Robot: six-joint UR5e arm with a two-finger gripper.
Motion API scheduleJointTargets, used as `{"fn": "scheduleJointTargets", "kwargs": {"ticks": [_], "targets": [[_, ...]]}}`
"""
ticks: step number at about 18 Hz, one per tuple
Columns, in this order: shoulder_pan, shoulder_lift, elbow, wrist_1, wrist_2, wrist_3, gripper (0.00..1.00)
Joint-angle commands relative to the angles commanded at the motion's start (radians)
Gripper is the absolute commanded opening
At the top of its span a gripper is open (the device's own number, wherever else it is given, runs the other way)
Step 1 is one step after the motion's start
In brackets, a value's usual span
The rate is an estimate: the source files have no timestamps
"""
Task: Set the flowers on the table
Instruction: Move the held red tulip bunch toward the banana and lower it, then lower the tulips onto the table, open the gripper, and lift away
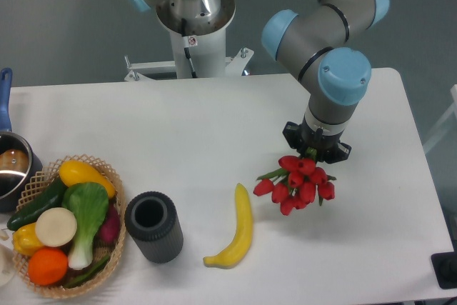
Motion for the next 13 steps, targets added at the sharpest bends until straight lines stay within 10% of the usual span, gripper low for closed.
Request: {"fn": "scheduleJointTargets", "kwargs": {"ticks": [13], "targets": [[0.064,0.045,0.008,0.104,-0.029,0.005,1.0]]}}
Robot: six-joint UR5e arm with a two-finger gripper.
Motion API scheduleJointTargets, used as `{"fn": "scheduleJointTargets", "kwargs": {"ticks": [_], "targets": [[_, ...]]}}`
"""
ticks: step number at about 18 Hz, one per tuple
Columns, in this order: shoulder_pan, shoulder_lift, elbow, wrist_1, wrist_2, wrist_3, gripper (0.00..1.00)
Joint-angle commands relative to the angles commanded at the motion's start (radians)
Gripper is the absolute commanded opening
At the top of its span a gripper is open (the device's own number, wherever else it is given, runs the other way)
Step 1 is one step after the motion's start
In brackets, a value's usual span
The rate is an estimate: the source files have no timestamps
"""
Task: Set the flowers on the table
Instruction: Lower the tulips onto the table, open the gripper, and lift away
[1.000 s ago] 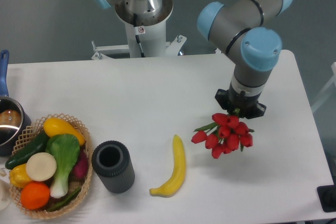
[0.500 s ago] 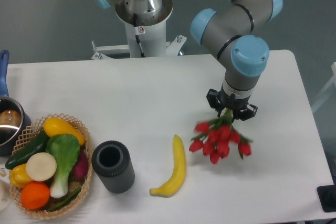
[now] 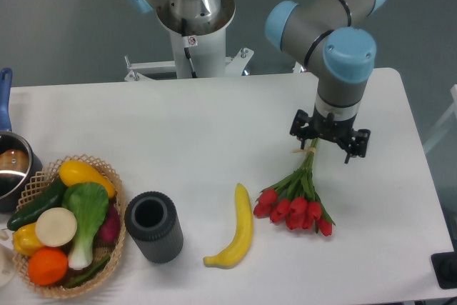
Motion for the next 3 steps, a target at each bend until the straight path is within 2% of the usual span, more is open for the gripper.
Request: {"fn": "scheduleJointTargets", "kwargs": {"ticks": [3], "targets": [[-0.002,-0.002,-0.002,0.003,0.0,0.0,1.0]]}}
